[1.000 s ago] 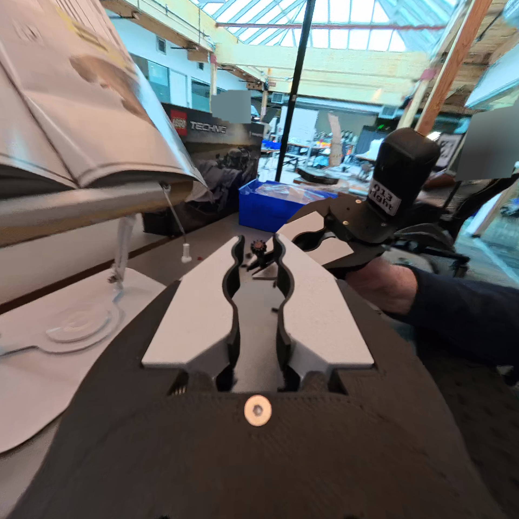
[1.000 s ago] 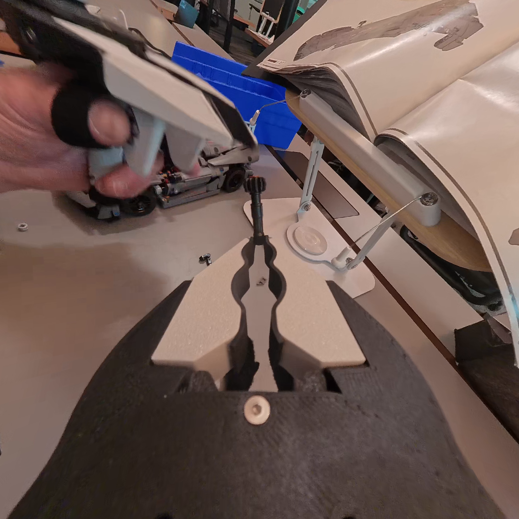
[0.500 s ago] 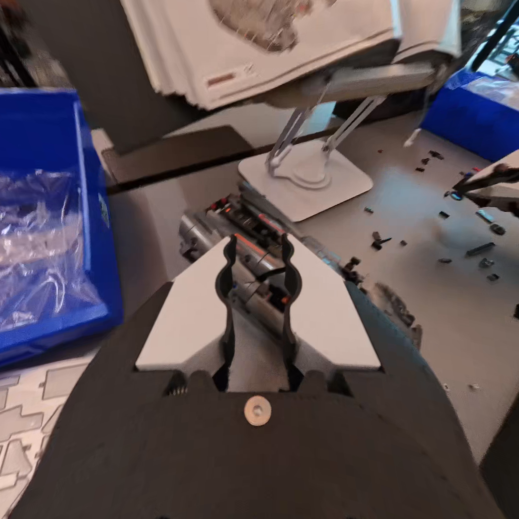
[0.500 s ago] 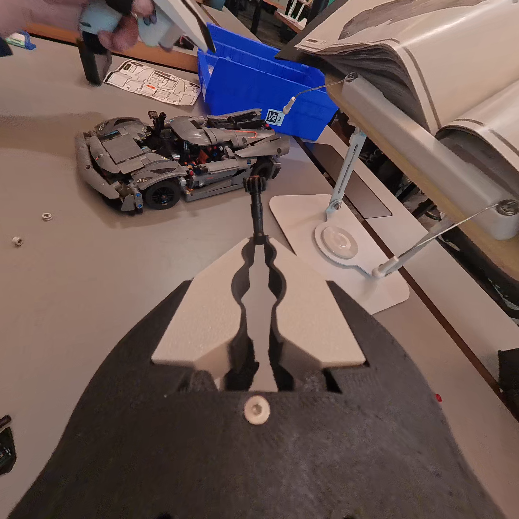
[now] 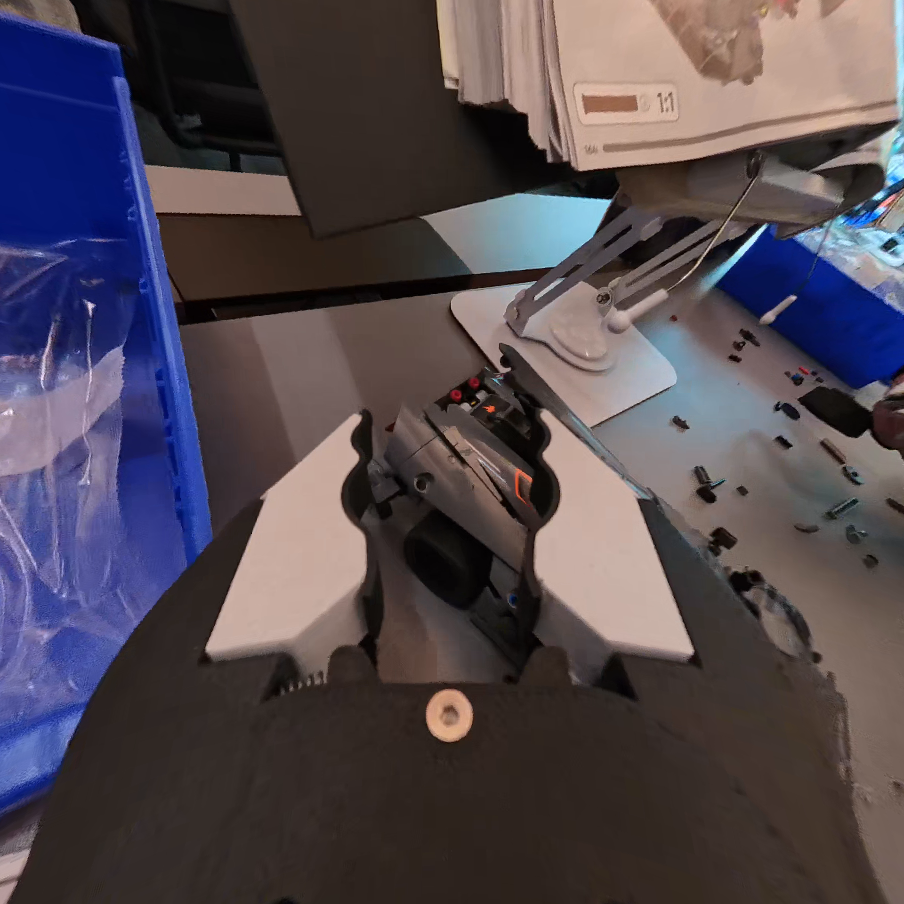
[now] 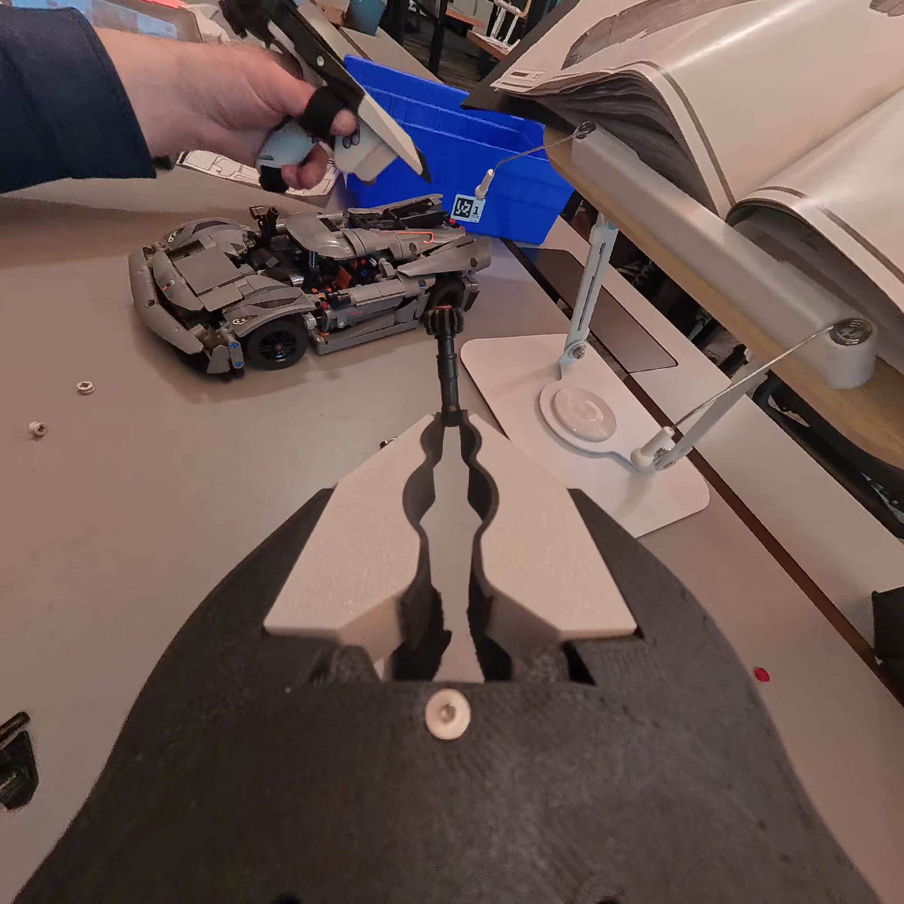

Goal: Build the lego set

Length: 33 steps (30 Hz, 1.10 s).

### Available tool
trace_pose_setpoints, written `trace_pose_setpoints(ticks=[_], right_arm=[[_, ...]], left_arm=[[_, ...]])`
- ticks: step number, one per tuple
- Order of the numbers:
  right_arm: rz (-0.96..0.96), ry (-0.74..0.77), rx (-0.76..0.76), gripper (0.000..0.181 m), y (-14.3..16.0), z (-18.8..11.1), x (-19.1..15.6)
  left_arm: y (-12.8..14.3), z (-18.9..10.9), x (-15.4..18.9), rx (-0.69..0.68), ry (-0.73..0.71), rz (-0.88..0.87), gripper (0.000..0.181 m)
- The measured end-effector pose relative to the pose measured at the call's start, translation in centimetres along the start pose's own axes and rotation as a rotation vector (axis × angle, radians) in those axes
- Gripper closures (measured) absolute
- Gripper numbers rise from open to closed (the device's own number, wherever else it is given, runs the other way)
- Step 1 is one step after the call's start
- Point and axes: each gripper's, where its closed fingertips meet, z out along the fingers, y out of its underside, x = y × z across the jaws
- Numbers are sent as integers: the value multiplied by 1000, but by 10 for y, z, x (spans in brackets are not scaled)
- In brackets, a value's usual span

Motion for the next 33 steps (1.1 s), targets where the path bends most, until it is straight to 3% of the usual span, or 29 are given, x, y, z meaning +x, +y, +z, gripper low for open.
trace_pose_setpoints(ticks=[8, 13, 17, 20, 28, 33], right_arm=[[7, -8, 1, 177, 1, 0, -1], [9, -13, -4, 177, 2, 1, -1], [12, -17, -10, 177, 5, 2, -2], [17, -19, -17, 177, 7, 3, -1], [21, -28, -25, 177, 10, 4, -2], [-8, -134, -7, 177, 1, 4, -25]], left_arm=[[15, 11, 5, -79, -54, 110, 108], [25, 22, 11, -77, 27, 0, 91], [27, 25, 16, -27, 152, -156, 91], [25, 19, 21, 0, 235, -237, 101], [35, 9, 37, -26, 321, -251, 107], [43, 4, 43, -51, 366, -240, 111]])
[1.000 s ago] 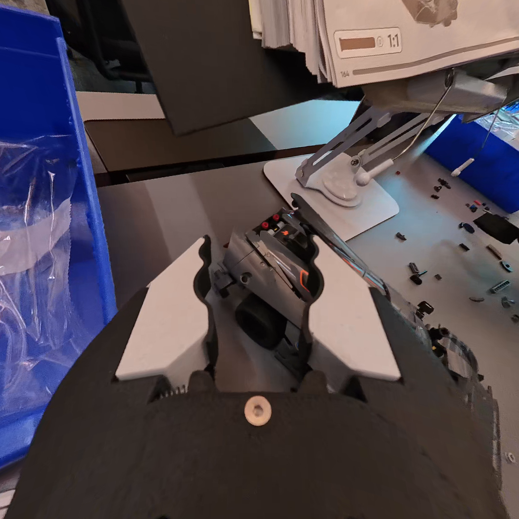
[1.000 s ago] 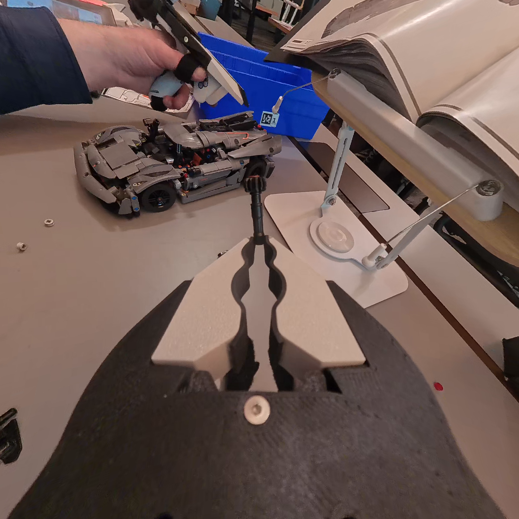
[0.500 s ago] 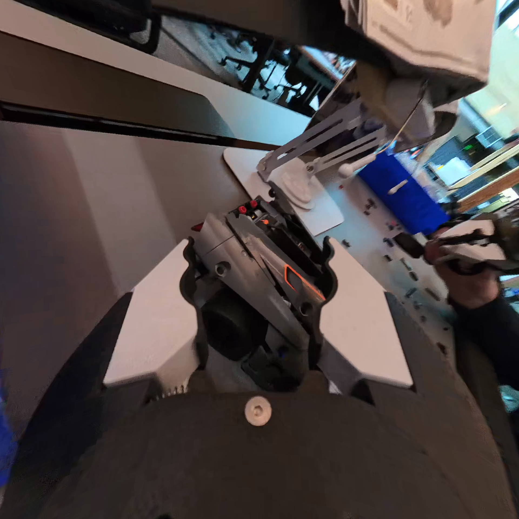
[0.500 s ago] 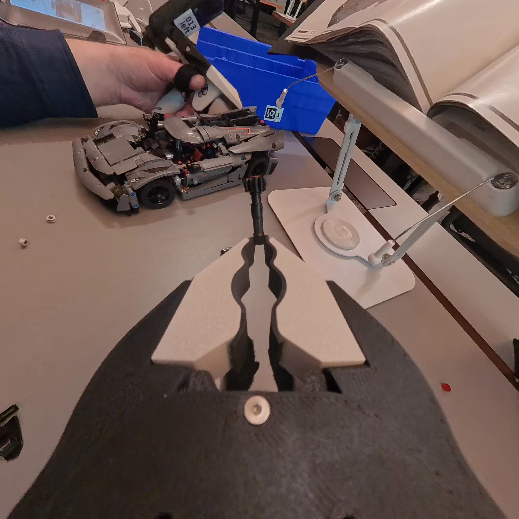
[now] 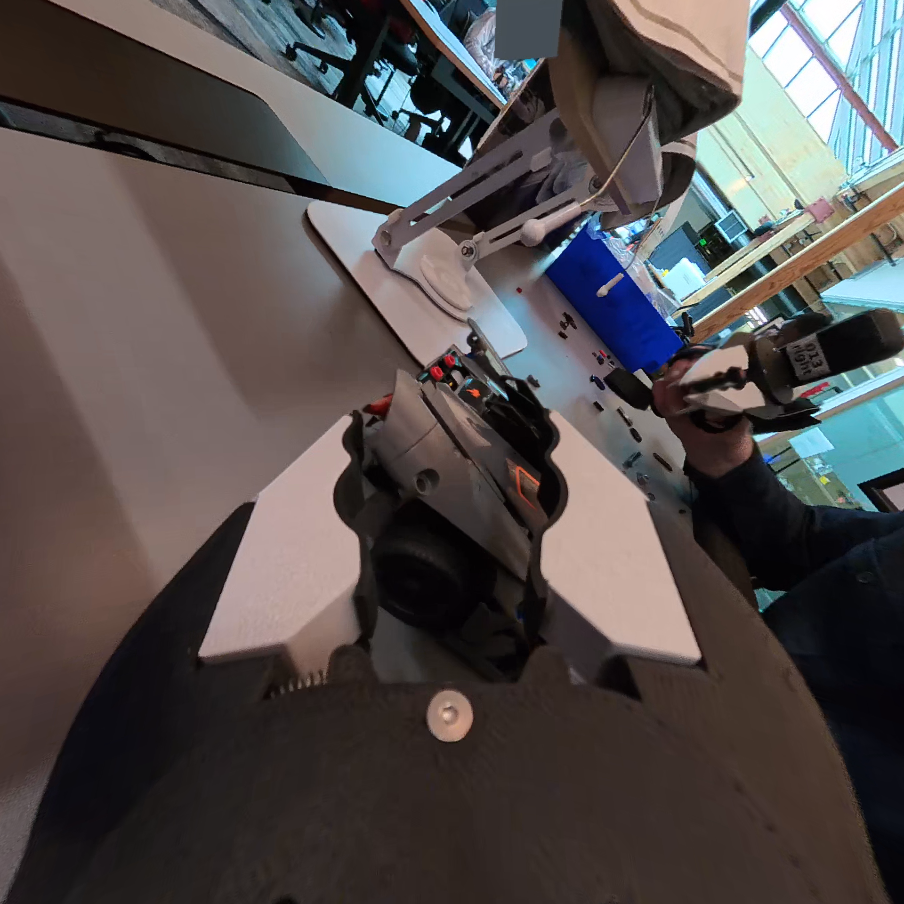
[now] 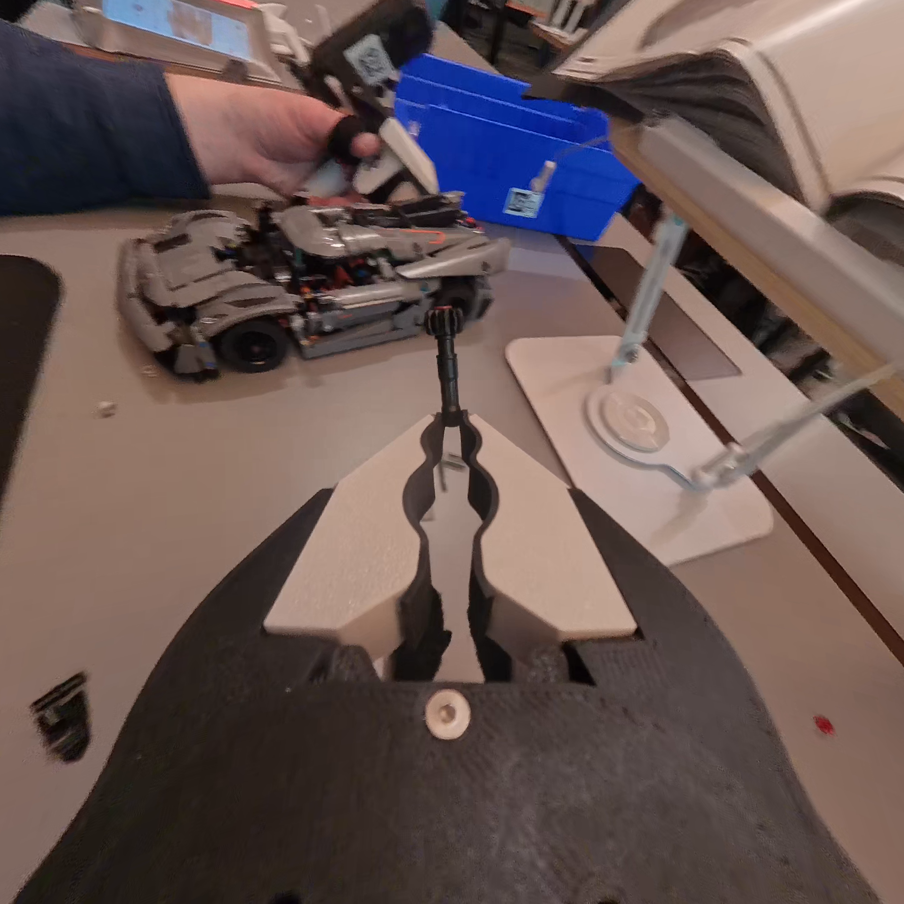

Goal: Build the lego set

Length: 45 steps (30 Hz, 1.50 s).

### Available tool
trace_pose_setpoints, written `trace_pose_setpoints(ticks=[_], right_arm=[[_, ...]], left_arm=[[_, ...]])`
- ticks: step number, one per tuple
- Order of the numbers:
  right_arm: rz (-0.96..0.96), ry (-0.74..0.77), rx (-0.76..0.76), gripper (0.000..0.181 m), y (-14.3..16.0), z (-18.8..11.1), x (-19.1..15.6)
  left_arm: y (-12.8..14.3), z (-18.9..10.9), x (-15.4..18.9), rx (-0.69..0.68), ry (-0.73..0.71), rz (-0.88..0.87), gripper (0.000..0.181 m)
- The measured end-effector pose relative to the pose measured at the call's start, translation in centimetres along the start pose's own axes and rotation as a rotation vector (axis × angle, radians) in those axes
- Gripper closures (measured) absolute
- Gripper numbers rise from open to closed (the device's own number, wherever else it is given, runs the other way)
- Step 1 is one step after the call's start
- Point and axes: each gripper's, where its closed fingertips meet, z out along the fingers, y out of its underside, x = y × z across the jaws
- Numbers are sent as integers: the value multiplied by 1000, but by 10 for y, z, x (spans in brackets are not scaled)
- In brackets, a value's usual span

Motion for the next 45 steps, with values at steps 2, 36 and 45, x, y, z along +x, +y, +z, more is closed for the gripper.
trace_pose_setpoints(ticks=[2, 36, 45], right_arm=[[-19, -90, -17, 177, -1, 7, -22], [19, -361, -439, 136, 13, 83, -162], [131, -298, -480, 128, 23, 108, -170]], left_arm=[[3, 0, 5, -16, 51, -11, 109], [4, -7, 12, -27, 127, -10, 108], [5, -7, 13, -36, 137, -15, 109]])
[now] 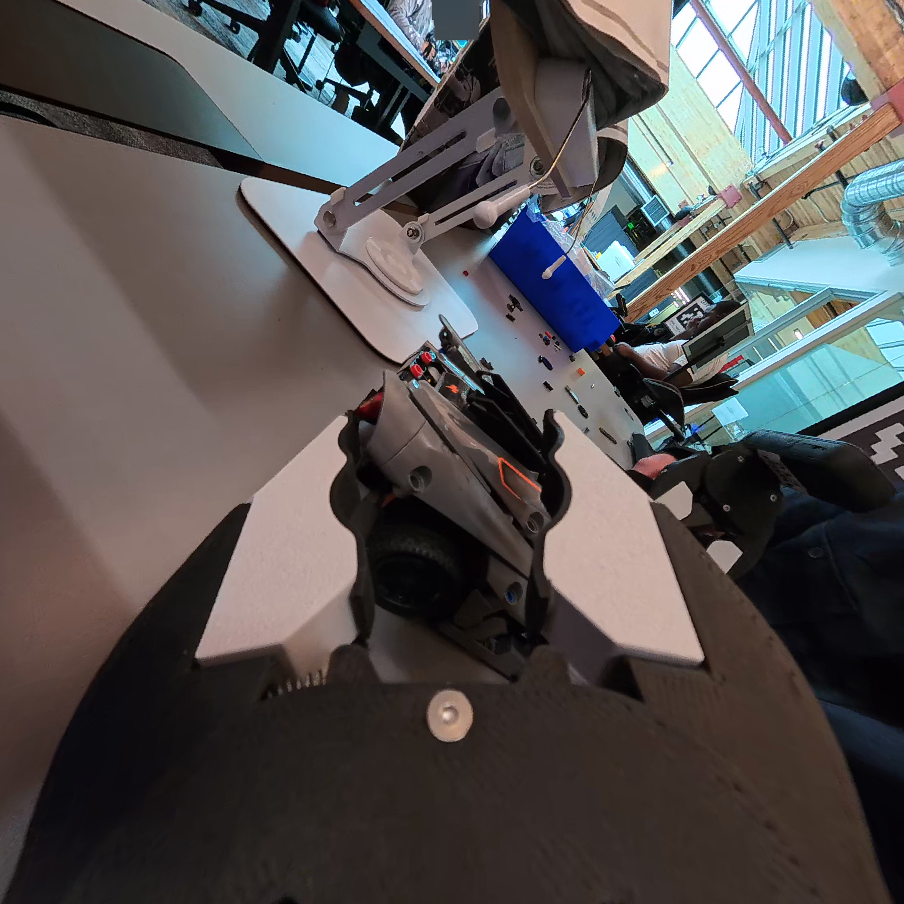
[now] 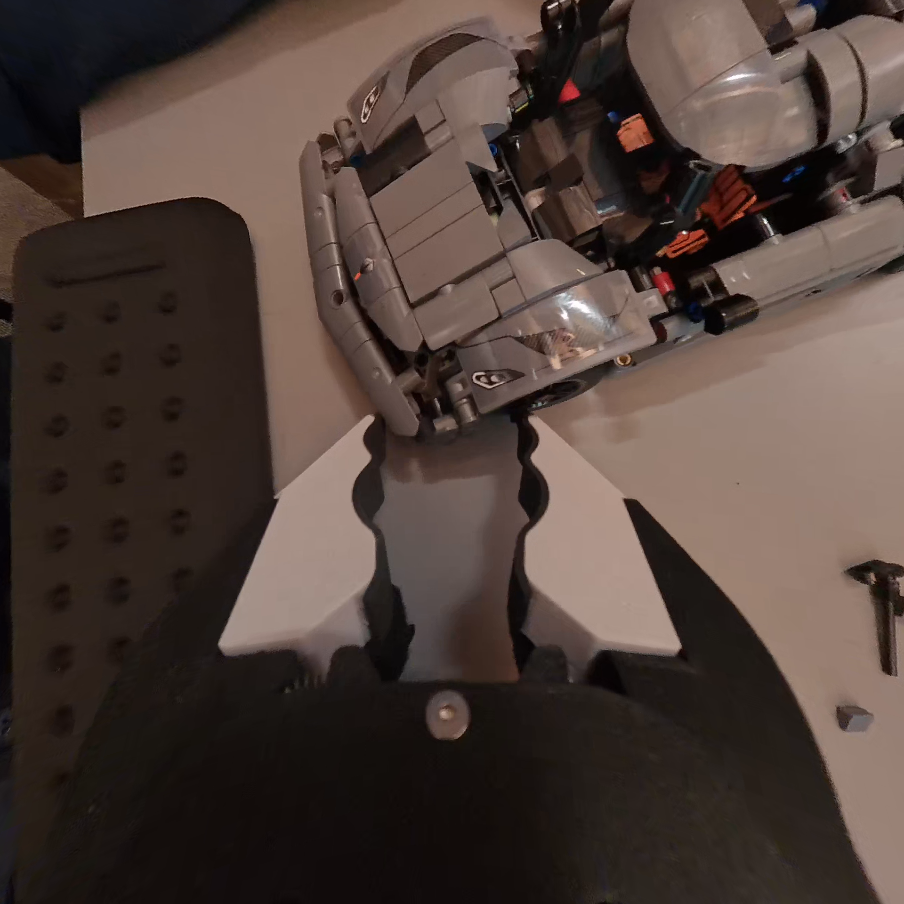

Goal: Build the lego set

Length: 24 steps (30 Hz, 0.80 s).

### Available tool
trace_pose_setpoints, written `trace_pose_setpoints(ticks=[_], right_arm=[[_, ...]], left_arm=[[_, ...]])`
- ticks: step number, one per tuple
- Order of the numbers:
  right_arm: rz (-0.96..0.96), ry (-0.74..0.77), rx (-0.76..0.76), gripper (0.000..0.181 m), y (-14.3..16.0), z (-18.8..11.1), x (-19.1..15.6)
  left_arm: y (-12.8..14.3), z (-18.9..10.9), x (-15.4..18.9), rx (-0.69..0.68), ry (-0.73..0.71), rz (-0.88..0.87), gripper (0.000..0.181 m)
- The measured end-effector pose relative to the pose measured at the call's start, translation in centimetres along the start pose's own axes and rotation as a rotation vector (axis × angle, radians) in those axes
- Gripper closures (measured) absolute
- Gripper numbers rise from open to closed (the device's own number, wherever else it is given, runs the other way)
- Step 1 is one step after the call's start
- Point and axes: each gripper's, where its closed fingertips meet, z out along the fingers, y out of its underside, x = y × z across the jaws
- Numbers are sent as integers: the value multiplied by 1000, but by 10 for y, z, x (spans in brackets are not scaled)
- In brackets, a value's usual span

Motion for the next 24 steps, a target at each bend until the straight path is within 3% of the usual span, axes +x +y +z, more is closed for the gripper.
trace_pose_setpoints(ticks=[24], right_arm=[[66, 53, 102, 139, -6, -15, 31]], left_arm=[[-5, 0, -1, 31, -8, -19, 116]])
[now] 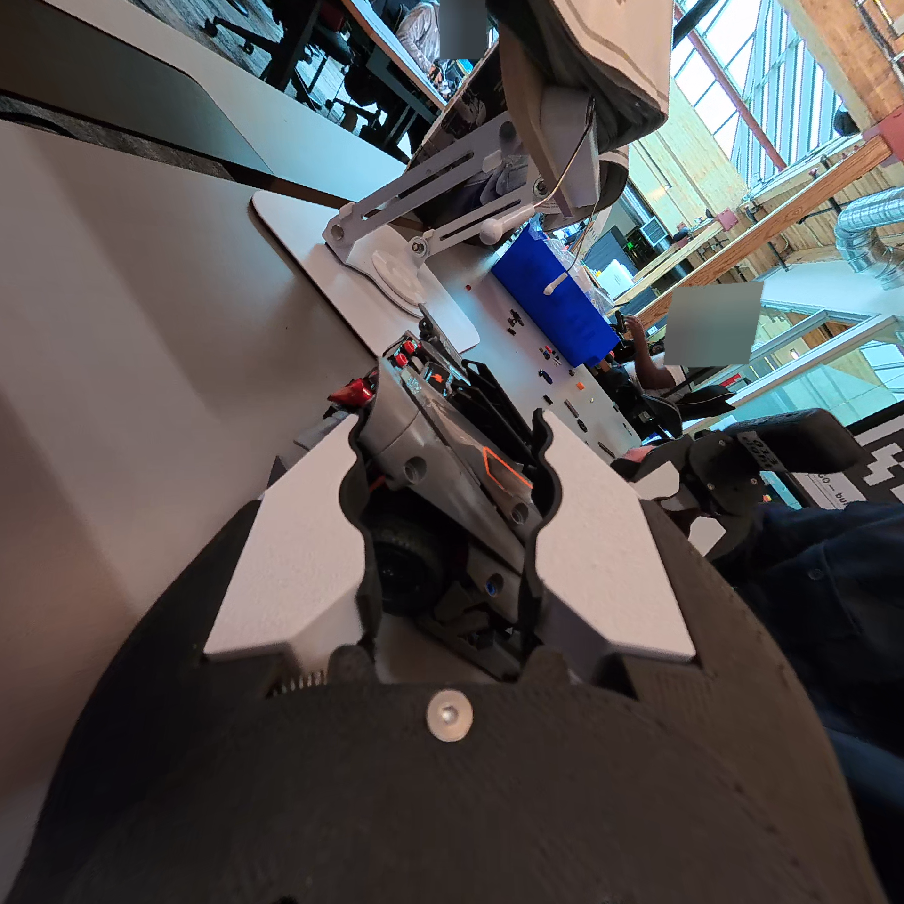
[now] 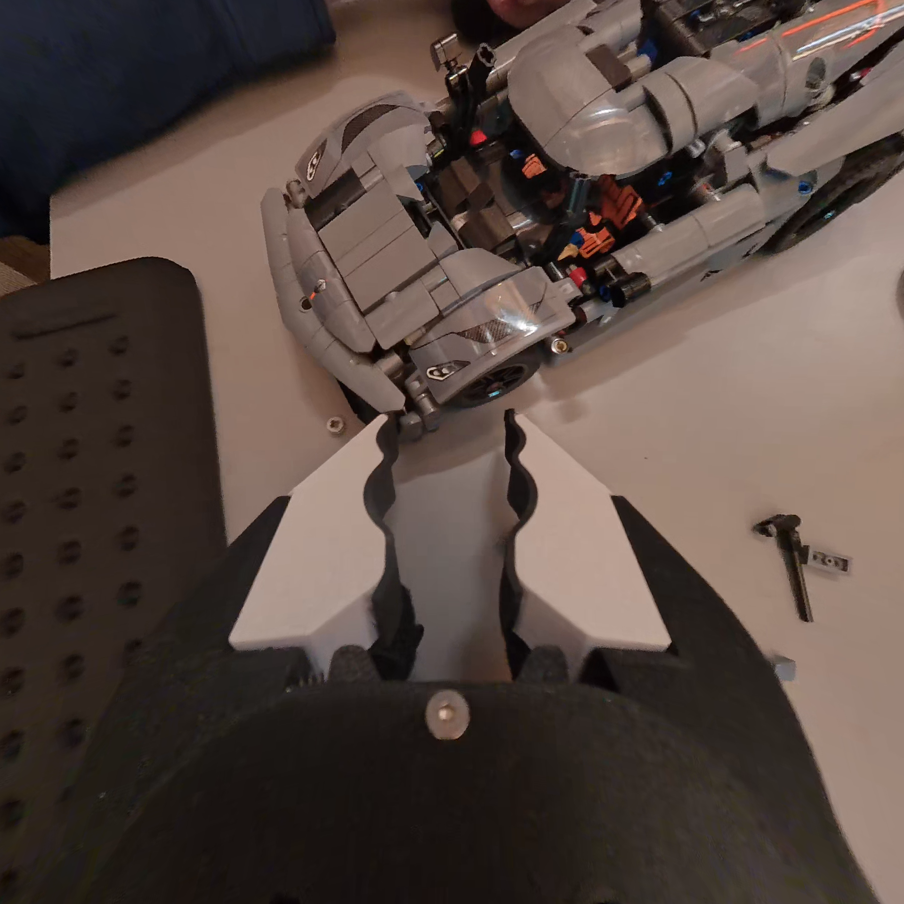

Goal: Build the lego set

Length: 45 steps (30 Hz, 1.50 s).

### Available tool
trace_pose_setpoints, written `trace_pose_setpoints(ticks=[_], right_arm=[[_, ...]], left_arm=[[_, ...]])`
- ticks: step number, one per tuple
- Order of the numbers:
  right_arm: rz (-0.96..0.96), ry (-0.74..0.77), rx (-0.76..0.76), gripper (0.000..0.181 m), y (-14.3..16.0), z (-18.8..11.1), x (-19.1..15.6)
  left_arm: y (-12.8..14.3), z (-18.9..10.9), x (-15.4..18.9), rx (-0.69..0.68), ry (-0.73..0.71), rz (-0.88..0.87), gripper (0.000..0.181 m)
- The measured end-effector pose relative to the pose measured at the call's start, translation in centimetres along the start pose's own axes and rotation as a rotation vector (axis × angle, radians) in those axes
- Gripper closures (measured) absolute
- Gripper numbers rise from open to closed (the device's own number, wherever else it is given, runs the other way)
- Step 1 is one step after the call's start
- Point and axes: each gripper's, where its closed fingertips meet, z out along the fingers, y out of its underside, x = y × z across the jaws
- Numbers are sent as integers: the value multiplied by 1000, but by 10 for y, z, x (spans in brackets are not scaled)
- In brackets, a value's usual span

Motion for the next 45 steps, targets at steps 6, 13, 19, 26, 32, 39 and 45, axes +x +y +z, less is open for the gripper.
trace_pose_setpoints(ticks=[6, 13, 19, 26, 32, 39, 45], right_arm=[[-42, -45, -30, 134, 5, -1, -12], [-81, -40, -63, 133, 10, 11, -17], [-127, -1, -79, 138, 10, 16, -16], [-135, 14, -76, 137, 11, 14, -11], [-127, 15, -77, 136, 13, 11, -6], [-125, 1, -85, 136, 16, 9, -4], [-138, 1, -96, 137, 18, 8, -7]], left_arm=[[1, 3, 0, -7, 1, -3, 115], [-1, 4, 0, 2, 6, -11, 109], [-1, 5, 0, -3, 16, -20, 111], [-1, 3, 0, 5, 17, -25, 116], [-2, 3, 0, 24, 15, -46, 120], [0, 1, 2, 40, -3, -49, 121], [7, -4, 5, 30, -26, -49, 127]])
